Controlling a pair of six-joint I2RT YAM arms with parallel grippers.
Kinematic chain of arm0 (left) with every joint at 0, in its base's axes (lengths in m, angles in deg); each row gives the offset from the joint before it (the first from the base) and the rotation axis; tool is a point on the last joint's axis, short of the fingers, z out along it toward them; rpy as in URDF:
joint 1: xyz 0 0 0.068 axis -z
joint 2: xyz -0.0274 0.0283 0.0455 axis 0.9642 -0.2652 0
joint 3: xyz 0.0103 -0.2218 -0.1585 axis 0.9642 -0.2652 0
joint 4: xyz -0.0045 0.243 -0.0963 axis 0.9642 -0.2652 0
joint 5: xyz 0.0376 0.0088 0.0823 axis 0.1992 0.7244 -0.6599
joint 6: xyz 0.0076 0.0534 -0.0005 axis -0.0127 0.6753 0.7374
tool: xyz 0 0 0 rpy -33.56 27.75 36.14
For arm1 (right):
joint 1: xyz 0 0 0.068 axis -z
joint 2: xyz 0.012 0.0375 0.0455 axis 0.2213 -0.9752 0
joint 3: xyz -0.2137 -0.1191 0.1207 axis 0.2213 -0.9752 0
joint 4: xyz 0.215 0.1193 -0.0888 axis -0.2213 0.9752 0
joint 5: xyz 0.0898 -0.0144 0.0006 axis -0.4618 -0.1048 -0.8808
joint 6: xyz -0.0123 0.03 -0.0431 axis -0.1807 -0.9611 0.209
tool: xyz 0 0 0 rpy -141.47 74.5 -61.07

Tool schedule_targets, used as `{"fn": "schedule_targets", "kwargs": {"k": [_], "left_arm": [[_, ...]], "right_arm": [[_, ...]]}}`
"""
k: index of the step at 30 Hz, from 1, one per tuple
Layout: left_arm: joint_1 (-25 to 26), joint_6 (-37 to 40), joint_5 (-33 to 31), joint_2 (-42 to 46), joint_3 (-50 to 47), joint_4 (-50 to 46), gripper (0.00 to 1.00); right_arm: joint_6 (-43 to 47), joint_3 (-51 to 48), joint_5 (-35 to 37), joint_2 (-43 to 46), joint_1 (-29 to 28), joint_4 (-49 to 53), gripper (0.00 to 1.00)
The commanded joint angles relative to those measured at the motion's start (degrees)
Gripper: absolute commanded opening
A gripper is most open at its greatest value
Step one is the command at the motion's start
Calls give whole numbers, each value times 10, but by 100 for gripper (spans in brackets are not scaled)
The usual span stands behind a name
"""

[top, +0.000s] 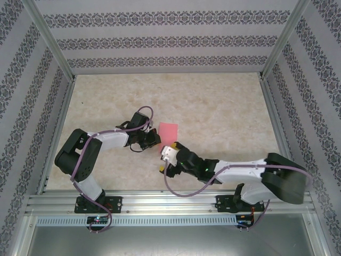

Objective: Fold a paper plane with a square sheet of paper (fold left side to right side)
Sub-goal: Third fold the triangle at the center of the table.

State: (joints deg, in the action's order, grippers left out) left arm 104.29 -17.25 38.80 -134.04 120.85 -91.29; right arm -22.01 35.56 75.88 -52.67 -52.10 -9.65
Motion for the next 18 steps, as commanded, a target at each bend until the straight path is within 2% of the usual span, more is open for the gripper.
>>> {"fn": "schedule_targets", "kwargs": {"k": [1,8,16,18], "left_arm": [[8,-10,-2,18,4,17,3],[9,-12,-1,19,4,17,3],[11,-12,-1,17,3,16,3],[12,-12,-1,18,3,16,3]], "right_arm": [[58,41,44,-52,-9,-44,97],[79,73,70,-118,-14,-53,91],[84,90,101,-154,-13,-63,76],[87,93,104,-156,-13,-67,75]]}}
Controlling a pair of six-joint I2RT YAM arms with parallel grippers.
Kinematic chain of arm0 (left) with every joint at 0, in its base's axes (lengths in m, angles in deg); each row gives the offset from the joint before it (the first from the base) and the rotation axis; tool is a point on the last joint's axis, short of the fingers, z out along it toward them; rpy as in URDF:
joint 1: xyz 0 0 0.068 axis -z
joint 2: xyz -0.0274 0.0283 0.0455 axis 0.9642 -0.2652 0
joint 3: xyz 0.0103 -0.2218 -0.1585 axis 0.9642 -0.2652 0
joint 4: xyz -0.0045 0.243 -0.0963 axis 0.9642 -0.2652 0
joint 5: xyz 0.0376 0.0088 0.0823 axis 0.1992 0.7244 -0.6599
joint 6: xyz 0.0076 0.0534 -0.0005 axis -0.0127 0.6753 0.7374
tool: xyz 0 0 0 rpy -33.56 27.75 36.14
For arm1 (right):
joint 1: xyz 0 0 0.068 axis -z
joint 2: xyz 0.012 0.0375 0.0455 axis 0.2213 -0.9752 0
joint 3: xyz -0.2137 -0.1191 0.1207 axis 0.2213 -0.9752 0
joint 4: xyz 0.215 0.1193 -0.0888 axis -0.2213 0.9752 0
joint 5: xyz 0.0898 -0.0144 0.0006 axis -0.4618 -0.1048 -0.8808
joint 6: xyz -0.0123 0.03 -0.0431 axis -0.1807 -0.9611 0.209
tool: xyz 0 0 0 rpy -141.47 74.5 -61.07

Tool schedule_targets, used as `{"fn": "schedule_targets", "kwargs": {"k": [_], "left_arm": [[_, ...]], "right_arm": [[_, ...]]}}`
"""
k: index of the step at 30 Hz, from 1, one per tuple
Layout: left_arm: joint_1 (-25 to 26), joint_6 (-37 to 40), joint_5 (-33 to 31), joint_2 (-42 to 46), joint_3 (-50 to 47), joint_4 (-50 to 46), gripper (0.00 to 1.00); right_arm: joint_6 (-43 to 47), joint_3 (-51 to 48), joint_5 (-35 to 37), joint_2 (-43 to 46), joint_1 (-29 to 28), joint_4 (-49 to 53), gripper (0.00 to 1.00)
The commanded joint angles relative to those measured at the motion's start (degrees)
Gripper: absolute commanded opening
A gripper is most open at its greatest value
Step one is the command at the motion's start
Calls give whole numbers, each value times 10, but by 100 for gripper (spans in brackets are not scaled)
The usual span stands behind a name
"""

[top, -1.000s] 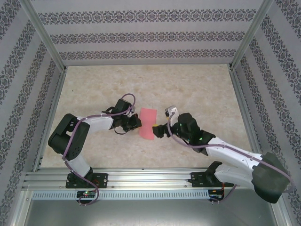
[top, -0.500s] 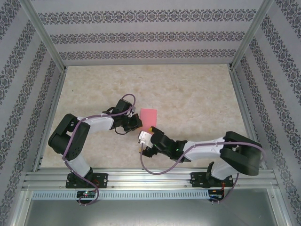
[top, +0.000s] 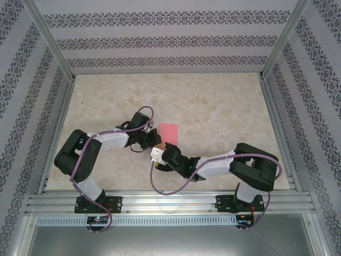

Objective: Fold a paper plane with a square sheet of paper (fold left side to right side)
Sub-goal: Third fold the triangle at the center of the table.

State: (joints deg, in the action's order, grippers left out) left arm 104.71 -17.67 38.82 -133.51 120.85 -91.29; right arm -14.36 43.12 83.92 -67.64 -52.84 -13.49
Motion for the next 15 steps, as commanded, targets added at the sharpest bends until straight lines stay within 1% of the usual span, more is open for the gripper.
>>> {"fn": "schedule_targets", "kwargs": {"k": [1,6,8,15], "left_arm": [[8,-8,-1,12,3,15,3],[10,-8,-2,13,2,15,3],[11,-8,-2,12,1,16,2],[12,-8,-4,11,-1,16,3]], "right_arm": [[11,20,25,-9,-6,-29,73],[14,22,40,-20,-5,-46,67],[15,23,40,-21,-5,-48,63],[17,20,33,-15,-4,-36,39]]}}
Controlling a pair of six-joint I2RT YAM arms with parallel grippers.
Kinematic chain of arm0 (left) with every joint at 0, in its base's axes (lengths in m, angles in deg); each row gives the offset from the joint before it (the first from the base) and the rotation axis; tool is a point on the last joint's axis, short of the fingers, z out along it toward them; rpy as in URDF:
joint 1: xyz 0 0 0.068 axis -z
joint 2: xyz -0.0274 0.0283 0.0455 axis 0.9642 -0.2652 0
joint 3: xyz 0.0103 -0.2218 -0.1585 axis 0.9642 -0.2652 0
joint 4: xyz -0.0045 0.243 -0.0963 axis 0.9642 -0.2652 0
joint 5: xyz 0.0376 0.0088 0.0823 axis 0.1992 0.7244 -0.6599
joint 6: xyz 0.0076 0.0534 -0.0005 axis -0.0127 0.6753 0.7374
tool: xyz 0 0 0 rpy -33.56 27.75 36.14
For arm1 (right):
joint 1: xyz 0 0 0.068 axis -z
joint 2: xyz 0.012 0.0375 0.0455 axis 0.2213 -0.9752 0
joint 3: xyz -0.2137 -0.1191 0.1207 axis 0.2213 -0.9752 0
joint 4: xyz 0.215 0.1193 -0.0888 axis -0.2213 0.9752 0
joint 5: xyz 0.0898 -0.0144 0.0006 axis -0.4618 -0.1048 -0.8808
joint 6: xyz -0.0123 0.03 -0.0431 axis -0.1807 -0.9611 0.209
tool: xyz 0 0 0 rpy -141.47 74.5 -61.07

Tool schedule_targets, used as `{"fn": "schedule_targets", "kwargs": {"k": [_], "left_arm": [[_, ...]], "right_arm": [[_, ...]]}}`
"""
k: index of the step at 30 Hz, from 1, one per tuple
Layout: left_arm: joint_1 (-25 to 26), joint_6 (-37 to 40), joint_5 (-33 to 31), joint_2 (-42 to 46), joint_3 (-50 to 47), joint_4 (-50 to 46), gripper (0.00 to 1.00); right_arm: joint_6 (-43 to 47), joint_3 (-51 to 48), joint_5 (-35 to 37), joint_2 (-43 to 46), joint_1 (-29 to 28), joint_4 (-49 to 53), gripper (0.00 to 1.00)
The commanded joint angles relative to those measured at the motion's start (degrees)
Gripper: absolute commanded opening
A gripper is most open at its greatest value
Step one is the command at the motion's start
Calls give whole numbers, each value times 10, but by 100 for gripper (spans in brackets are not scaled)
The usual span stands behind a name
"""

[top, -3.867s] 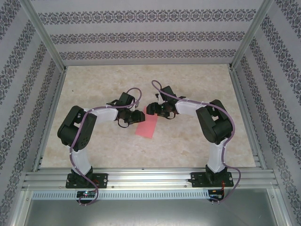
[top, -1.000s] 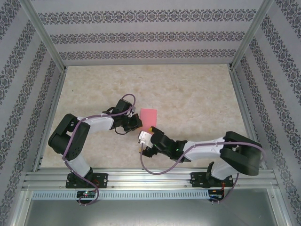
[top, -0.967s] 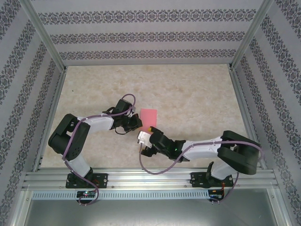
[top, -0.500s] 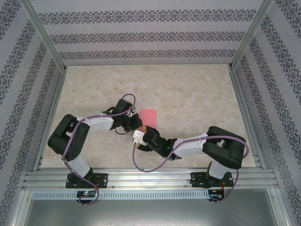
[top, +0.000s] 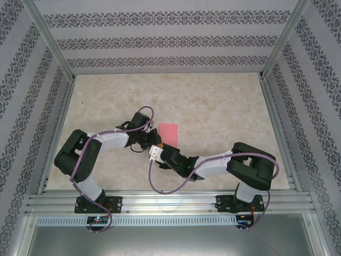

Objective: Fold a paper plane with a square sheet of paper (fold left side to right side)
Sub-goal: Third fold the triangle at the center of the table.

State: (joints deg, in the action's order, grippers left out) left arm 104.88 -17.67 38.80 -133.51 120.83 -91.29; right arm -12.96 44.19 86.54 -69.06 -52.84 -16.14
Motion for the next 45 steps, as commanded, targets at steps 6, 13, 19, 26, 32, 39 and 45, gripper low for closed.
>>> {"fn": "schedule_targets", "kwargs": {"k": [6,13,19,26,32,39,45], "left_arm": [[11,-8,-5,7,2,16,3],[11,-8,-5,8,0,16,3],[11,1,-13,12,3,0,10],[9,32,-38,40,8,-49,41],[-15,56,-48,81,10,-94,58],[-44,84,-44,103,47,-136,62],[-38,107,24,11,138,-111,42]], "right_arm": [[2,6,6,6,-4,1,19],[2,5,9,5,1,2,0],[-1,2,-1,10,5,8,0],[-1,-4,-11,14,12,12,0],[-4,-12,-24,15,14,17,0],[-10,-22,-29,15,15,7,0],[-11,-22,-33,15,16,3,0]]}}
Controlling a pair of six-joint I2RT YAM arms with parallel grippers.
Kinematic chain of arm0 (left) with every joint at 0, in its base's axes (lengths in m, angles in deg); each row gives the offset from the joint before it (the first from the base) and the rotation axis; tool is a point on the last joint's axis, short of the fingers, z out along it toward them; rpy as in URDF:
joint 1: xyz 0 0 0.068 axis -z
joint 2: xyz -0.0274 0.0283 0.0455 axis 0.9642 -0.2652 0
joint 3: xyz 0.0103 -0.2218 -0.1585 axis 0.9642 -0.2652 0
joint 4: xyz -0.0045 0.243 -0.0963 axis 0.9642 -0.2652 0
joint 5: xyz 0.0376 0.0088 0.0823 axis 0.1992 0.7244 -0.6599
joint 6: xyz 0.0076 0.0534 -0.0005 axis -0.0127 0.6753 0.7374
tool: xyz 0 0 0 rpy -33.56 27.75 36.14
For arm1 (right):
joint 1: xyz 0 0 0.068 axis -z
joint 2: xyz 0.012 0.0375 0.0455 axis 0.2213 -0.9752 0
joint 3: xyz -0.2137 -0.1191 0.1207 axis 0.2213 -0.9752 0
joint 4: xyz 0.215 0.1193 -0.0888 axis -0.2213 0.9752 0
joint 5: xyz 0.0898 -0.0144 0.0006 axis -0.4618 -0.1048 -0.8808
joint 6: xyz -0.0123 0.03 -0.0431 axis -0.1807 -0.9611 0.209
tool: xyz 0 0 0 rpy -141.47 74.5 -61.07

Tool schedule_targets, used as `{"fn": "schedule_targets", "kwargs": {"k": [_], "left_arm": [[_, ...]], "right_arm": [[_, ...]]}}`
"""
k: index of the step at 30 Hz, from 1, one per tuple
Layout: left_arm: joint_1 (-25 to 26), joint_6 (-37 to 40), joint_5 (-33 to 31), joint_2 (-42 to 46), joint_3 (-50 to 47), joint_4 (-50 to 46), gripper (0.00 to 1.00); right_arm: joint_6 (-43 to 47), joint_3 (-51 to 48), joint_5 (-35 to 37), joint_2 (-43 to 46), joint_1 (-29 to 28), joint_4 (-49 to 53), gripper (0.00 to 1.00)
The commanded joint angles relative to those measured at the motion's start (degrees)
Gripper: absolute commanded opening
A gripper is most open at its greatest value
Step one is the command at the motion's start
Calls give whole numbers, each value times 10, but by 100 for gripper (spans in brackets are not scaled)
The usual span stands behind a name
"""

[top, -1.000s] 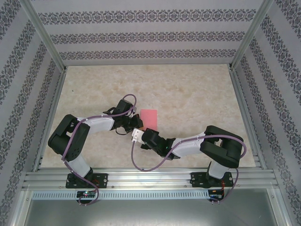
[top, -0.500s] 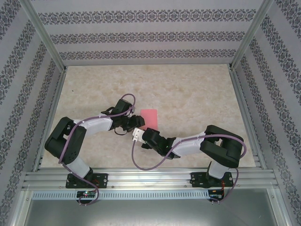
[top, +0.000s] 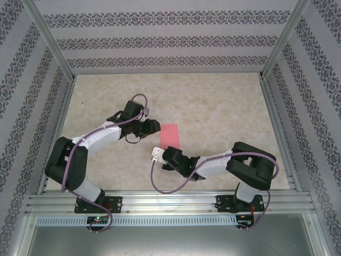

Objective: Fold a paper plane with a square sheet of paper (fold left side to right side)
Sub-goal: Third fold the triangle at the center of the table.

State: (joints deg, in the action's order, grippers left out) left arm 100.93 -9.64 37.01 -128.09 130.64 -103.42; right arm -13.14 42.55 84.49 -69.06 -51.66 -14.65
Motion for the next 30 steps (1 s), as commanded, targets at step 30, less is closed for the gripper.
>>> {"fn": "schedule_targets", "kwargs": {"k": [30], "left_arm": [[37,65,16,-287,144,2,29]], "right_arm": [[-49,21,-46,18,8,42,0]]}}
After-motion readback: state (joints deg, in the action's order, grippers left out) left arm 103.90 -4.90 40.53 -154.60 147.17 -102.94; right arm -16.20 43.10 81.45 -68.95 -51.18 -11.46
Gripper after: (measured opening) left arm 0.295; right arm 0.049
